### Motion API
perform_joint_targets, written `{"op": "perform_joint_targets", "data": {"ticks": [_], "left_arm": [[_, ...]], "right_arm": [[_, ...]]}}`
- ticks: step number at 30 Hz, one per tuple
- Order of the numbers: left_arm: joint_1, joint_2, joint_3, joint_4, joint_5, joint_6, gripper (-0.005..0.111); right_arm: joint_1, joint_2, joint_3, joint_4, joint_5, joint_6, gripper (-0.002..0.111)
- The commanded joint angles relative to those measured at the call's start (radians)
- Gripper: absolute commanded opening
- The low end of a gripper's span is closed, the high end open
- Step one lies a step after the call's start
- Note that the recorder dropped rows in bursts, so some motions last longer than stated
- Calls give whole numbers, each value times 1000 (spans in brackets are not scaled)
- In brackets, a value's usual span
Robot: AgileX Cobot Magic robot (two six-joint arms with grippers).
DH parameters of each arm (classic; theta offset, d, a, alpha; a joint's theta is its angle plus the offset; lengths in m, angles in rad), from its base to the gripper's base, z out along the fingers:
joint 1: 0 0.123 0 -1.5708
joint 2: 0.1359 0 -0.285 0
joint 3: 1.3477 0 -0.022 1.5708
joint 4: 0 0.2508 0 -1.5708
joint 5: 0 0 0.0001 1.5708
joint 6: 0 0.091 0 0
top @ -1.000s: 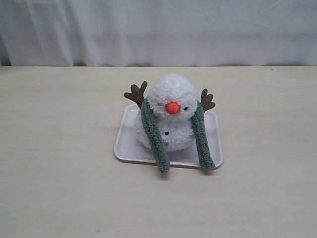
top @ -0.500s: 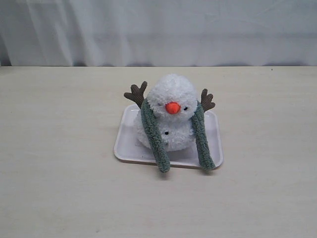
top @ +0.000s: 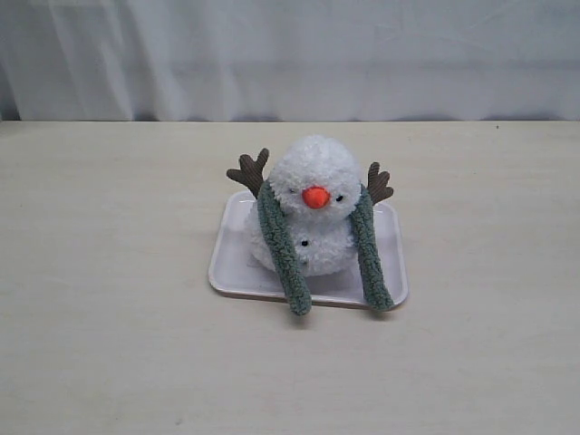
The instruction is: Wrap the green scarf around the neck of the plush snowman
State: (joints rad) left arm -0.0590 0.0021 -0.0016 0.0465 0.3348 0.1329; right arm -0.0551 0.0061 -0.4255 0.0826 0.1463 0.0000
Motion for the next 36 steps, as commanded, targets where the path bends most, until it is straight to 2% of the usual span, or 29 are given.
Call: {"op": "perform_joint_targets", "data": {"ticks": [1,6,14,16,23,29,36], "left_arm": [[-1,-2,2,-4,-10,-3,0],[-1,-2,2,-4,-10,-3,0],[-1,-2,2,-4,-10,-3,0],[-1,-2,2,-4,-10,-3,0],[-1,-2,2,-4,-10,-3,0],[-1,-2,2,-4,-14,-3,0],[-1,-2,2,-4,-14,-3,0]], "right_arm": [[-2,-6,105,-166,-65,148,4],[0,-6,242,-195,-176,169,4],[0,-6,426,-237,-201,152,4],[0,-6,426,-237,-201,117,4],[4,-6,426,-237,-76,81,4],[82,-6,426,-237,57,52,4],[84,-6,426,-226,165,52,4]]}}
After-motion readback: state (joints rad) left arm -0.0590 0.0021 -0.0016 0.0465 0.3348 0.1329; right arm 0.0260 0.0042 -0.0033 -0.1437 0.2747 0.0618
